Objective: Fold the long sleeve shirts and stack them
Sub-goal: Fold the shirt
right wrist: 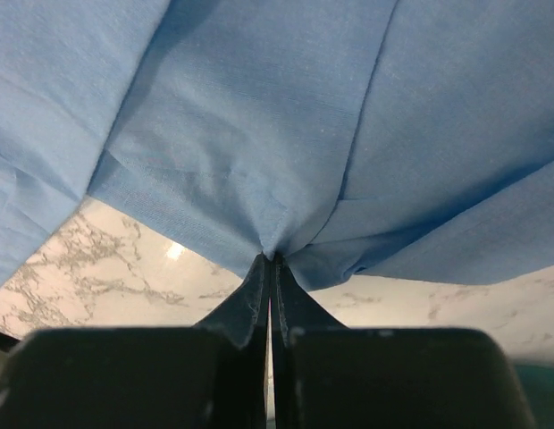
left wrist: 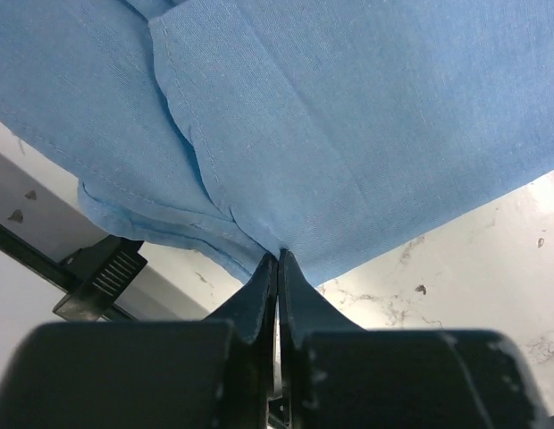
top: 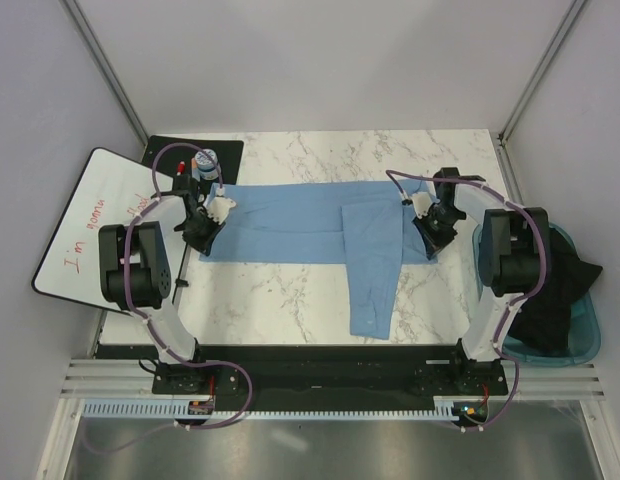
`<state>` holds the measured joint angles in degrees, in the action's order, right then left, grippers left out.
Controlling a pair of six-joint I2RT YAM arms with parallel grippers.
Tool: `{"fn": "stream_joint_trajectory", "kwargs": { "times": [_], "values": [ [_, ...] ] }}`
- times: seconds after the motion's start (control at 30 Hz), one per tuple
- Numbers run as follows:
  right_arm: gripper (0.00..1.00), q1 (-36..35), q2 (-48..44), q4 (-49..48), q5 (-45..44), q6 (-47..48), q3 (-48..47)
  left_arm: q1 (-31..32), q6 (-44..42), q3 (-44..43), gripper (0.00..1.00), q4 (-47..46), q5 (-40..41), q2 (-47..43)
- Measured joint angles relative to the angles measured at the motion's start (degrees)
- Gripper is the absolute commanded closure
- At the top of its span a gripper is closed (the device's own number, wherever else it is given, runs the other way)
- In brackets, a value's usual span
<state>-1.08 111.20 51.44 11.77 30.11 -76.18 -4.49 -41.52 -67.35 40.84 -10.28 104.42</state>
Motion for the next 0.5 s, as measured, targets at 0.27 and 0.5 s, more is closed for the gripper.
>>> {"fn": "stream_joint_trajectory", "kwargs": {
  "times": [0.27, 0.5],
  "values": [
    [0.77, -0.52, -4.0, 5.53, -1.27, 0.92, 0.94, 0.68, -2.73, 1.53, 0.87, 2.08, -0.26, -2.1],
    [0.63, -0.57, -3.52, 9.81, 0.44, -0.15, -6.16, 0.7, -3.21, -0.22, 0.36, 4.46, -2.97, -5.22]
  ]
}}
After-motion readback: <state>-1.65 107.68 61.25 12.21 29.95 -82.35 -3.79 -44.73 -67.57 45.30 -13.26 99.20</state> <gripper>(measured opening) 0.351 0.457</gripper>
